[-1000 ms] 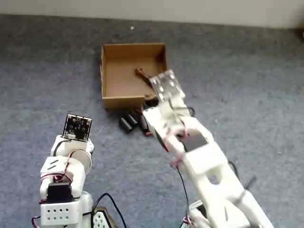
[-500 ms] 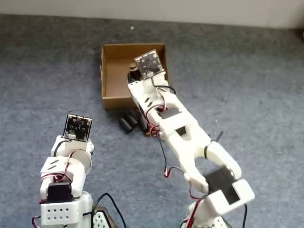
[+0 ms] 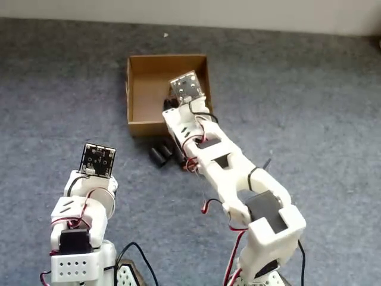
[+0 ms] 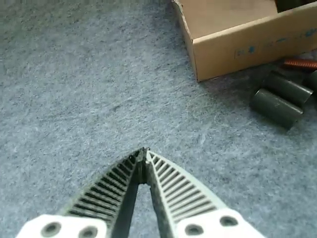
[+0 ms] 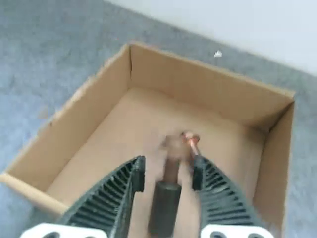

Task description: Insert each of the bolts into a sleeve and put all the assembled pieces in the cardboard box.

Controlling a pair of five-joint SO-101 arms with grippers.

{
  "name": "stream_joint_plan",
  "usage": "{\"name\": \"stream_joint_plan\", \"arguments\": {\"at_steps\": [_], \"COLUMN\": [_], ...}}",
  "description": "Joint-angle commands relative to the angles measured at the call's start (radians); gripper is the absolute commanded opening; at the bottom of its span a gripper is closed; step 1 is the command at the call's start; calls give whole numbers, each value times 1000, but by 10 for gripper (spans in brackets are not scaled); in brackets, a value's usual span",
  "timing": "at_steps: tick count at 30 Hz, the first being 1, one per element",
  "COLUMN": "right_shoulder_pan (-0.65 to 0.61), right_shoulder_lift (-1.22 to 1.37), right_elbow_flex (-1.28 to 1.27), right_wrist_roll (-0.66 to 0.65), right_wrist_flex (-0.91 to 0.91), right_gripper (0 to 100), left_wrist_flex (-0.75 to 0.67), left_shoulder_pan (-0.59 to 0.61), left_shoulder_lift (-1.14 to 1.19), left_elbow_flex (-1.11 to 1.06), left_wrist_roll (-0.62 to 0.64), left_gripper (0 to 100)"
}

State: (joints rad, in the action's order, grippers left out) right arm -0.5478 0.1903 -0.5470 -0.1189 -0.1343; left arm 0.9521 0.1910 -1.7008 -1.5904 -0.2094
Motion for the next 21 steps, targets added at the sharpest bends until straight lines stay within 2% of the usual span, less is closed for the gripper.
{"name": "stream_joint_plan", "arguments": {"at_steps": [1, 6, 10, 15, 21], "right_shoulder_pan": [13, 4, -27, -77, -131], "right_shoulder_lift": [-163, -371, -438, -403, -266], "right_elbow_flex": [54, 54, 53, 53, 107], "right_wrist_roll": [12, 12, 12, 12, 12], "right_wrist_flex": [209, 561, 769, 878, 905], "right_gripper": [164, 163, 163, 163, 163], "left_wrist_flex": [-20, -20, -20, -20, -20], "left_shoulder_pan": [12, 12, 12, 12, 12], "left_shoulder_lift": [-7, -7, -7, -7, -7], "left_elbow_flex": [7, 7, 7, 7, 7], "left_wrist_roll": [-12, -12, -12, -12, -12], "left_gripper": [12, 13, 13, 13, 13]}}
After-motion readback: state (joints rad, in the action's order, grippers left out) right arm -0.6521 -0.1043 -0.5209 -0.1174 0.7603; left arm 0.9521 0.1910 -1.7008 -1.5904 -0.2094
